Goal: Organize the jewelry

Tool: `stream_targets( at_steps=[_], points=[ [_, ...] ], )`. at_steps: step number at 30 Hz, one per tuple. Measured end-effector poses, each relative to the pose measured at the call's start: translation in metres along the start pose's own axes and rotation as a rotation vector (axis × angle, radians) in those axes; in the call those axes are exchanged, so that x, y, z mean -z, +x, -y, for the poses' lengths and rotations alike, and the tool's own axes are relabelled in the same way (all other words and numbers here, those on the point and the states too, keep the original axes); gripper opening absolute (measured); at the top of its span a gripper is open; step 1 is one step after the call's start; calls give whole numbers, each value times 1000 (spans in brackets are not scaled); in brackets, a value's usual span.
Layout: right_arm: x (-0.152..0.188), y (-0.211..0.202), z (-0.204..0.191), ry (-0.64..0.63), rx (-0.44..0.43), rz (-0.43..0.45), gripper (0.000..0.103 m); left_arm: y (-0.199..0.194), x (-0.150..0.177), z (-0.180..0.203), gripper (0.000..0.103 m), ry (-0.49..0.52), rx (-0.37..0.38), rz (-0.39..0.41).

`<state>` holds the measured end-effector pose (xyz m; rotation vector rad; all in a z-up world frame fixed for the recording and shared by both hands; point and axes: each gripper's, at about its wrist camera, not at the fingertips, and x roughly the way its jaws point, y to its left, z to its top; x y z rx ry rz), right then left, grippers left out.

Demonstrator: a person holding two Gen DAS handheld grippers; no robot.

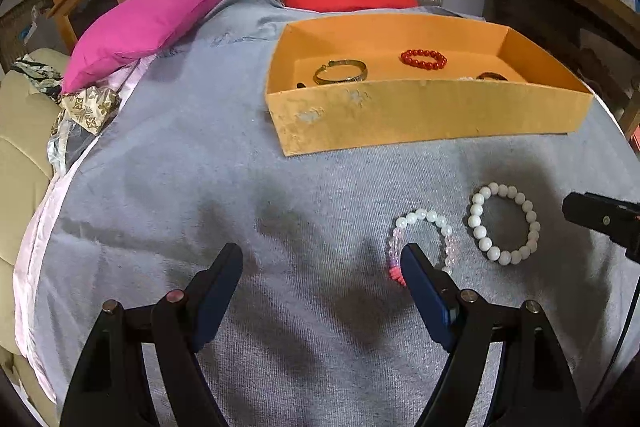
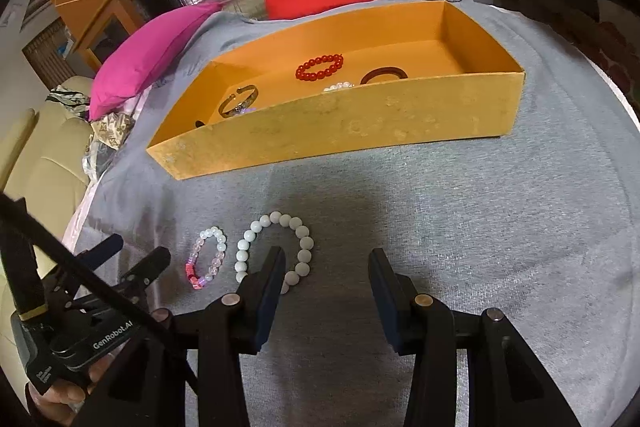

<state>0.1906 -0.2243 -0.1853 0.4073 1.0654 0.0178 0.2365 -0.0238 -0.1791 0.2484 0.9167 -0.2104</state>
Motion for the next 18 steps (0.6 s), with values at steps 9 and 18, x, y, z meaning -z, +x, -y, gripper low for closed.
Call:
stream_targets(
  at_steps=[9,18],
  points=[
    [-1,16,-7,-16,6,-32,47,-1,3,0,82,3,11,-8],
    [0,31,-18,-52,24,-56,42,-2,3,-2,82,3,6,-5]
  ],
)
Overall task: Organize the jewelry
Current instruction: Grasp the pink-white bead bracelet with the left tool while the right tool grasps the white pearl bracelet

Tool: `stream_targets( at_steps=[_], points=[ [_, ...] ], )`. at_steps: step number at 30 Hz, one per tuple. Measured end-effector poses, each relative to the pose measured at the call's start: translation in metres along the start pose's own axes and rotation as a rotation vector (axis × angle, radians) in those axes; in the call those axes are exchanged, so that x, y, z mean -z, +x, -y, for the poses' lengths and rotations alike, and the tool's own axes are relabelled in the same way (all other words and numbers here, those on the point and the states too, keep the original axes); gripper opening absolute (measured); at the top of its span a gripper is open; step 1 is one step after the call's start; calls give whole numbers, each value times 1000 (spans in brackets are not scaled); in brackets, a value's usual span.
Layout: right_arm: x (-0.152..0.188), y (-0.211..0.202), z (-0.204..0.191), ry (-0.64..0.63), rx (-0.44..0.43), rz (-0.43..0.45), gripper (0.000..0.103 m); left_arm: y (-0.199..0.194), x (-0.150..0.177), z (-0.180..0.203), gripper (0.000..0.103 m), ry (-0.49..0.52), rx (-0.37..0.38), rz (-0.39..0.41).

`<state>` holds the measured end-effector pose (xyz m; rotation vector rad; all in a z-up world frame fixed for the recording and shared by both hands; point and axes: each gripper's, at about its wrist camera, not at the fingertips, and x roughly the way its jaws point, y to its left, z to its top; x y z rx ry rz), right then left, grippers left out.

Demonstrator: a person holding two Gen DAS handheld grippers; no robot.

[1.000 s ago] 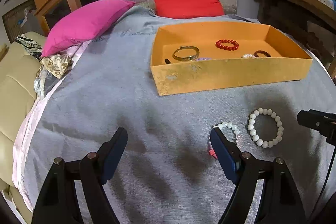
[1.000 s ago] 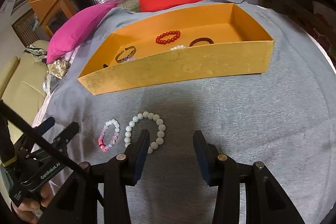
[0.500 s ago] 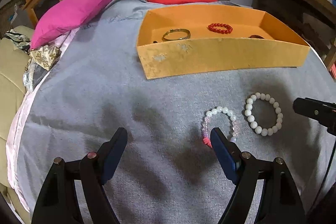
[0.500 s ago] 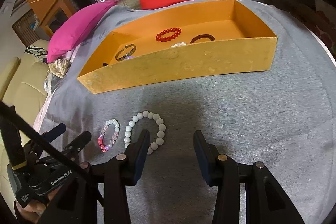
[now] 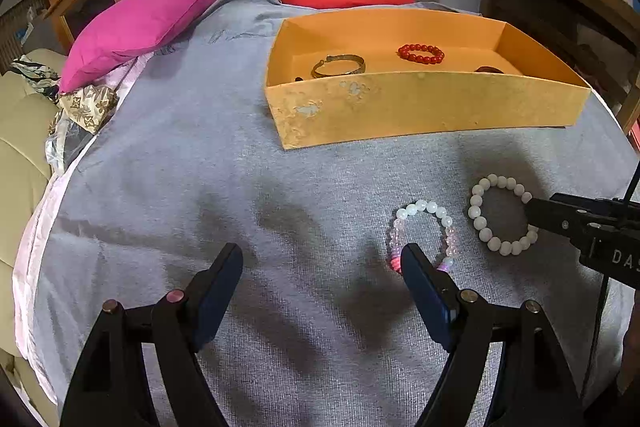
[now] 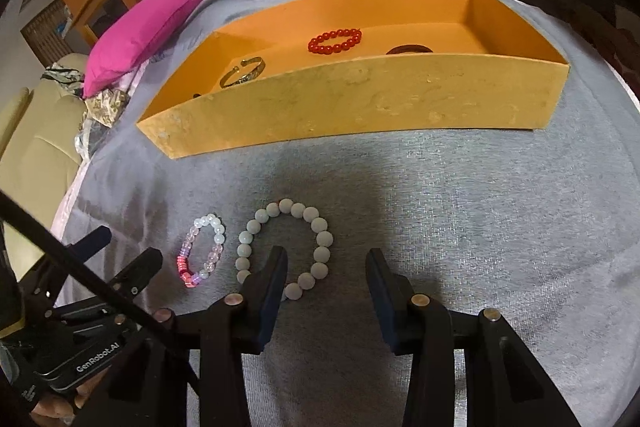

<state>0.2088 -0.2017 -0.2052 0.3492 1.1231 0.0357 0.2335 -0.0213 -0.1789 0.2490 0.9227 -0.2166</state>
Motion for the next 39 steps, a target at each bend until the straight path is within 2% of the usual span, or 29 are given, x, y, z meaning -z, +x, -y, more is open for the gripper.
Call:
stream_targets(
  at_steps=[5,7,9,12,16,23,31,39],
  points=[
    [-2,6,-1,2,16,-2,36,-1,0,4,82,15,-15,7],
    [-2,9,-4,-12,36,3,30,-1,1,4,82,23,-22,10],
    [-2,12,-7,-35,60,7,19,-1,1,5,82,25,-26,11],
    [0,11,-10,-62,82,19,10,-1,0,4,82,21,-25,11],
    [2,7,-6,-74,104,35,10,-2,-1,5,82,23,-26,13],
    [2,-8,23,-35,139,49,10,0,-2,14,81,35,-10,8],
    [2,-16,60,25,173,38,10,5,-1,26,81,43,43,-14],
    [4,-14,59,21,166,24,10,11,1,29,81,20,103,-45]
  ],
)
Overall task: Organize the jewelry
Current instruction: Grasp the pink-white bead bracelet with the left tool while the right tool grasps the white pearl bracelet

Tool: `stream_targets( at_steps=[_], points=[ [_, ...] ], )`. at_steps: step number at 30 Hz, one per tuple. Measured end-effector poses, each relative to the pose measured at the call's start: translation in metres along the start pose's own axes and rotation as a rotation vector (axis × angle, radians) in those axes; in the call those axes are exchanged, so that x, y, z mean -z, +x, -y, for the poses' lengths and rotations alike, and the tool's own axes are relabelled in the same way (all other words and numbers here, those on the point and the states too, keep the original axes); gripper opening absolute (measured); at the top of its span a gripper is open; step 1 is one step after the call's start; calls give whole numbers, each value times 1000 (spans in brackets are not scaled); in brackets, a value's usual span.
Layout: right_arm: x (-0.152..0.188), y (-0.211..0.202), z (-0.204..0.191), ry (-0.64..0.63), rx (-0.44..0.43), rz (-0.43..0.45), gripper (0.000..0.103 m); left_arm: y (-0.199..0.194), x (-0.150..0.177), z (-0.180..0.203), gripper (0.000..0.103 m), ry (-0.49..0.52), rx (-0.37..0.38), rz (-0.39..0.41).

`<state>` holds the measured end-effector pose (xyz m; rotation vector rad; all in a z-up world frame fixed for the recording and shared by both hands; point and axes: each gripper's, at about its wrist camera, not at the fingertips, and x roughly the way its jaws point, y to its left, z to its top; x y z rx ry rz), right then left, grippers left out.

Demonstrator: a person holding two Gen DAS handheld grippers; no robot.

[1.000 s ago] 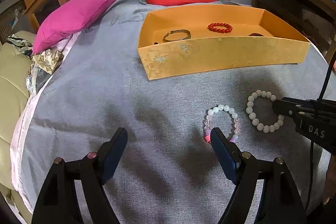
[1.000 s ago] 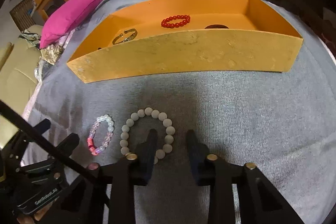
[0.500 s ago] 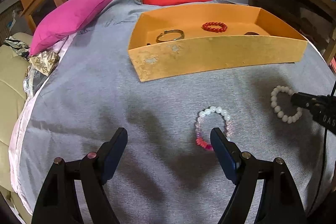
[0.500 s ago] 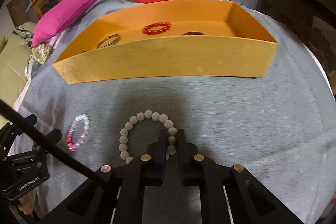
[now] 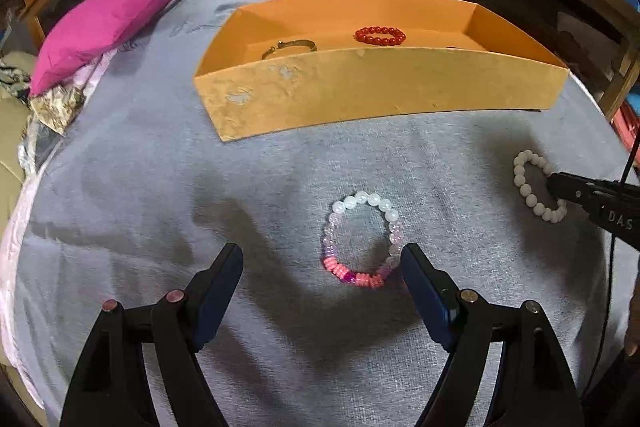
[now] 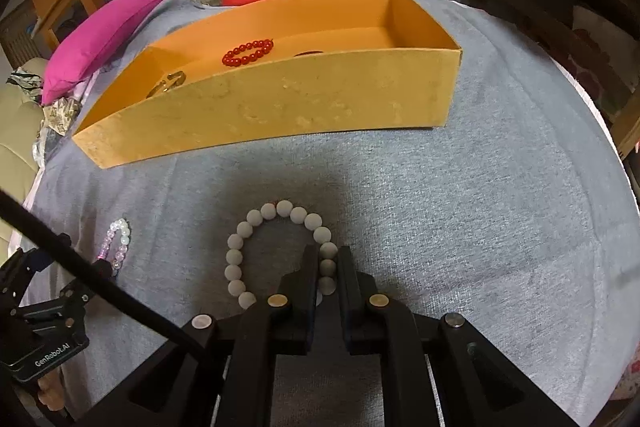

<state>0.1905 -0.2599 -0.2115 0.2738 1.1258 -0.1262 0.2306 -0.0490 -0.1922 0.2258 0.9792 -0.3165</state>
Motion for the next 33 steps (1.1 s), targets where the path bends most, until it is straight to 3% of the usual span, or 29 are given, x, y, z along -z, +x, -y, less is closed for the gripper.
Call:
stream_targets(
  at_steps=[5,11,18,21,23,26,33],
  points=[
    [0,3,1,10,-12,-1,10,5,5,-3,81,-24,75,-30],
    [-1,5,3,15,-26,-4,10,13,3,3,82,-27,104,-33],
    [1,4,4,9,-35,-6,10,21,-5,1,80,-49,122,23],
    [1,3,4,10,-41,-8,10,18,-4,3,60,-29,122,46],
    [2,2,4,6,-41,-7,10,16,-4,3,36,-29,155,56],
    [2,0,3,3,-42,-2,11,15,-6,0,17,-48,202,55],
    [2,-9,-2,-2,-76,35,10,12,-5,-5,15,-67,224,58]
  ],
)
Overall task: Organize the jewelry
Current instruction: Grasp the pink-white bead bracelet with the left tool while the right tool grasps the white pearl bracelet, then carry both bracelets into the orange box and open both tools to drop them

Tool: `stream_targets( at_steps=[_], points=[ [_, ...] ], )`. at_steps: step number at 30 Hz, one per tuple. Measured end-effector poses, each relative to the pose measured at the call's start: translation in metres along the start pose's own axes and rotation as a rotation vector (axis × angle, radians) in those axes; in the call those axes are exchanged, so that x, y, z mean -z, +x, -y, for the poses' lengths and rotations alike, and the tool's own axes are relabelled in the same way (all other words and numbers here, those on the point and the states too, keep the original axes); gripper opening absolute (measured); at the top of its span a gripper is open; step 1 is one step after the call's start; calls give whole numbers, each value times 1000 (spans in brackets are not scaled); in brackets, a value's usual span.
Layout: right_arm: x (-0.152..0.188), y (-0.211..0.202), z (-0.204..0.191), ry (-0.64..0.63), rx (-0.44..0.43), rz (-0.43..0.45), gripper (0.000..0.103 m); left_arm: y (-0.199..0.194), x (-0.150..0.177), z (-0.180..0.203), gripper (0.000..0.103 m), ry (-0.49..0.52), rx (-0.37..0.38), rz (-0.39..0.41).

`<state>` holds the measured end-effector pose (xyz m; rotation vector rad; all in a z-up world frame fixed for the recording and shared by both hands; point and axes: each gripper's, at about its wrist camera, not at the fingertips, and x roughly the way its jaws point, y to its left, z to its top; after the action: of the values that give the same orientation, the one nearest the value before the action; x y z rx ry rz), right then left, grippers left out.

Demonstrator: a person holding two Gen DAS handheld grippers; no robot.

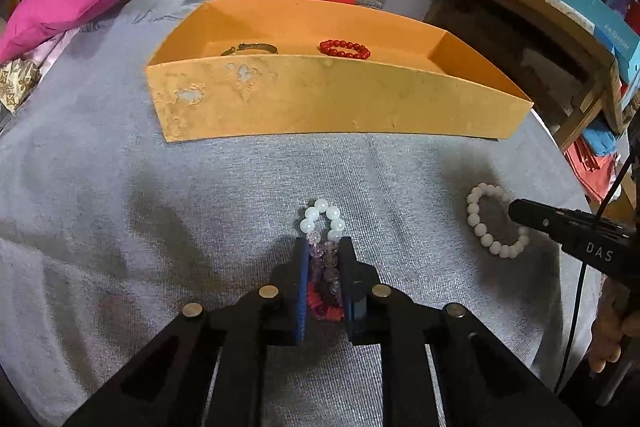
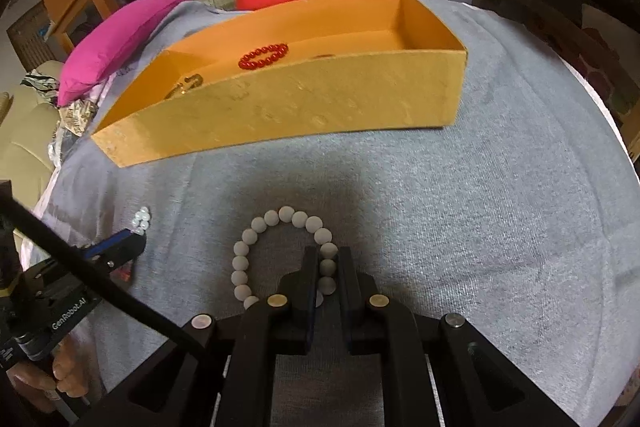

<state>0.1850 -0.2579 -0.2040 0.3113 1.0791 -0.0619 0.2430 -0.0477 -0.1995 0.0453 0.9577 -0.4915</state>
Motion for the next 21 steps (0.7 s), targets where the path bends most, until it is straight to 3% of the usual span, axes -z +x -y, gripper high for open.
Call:
stream_targets(
  at_steps=[13,21],
  points=[
    [-6,-27,-13,-15,-80,125,10,-38,-5,6,15,14,18,105],
    [-8,-40,-21,-33,-105,184,10,-53,-14,6,15,4,-48,171]
  ],
)
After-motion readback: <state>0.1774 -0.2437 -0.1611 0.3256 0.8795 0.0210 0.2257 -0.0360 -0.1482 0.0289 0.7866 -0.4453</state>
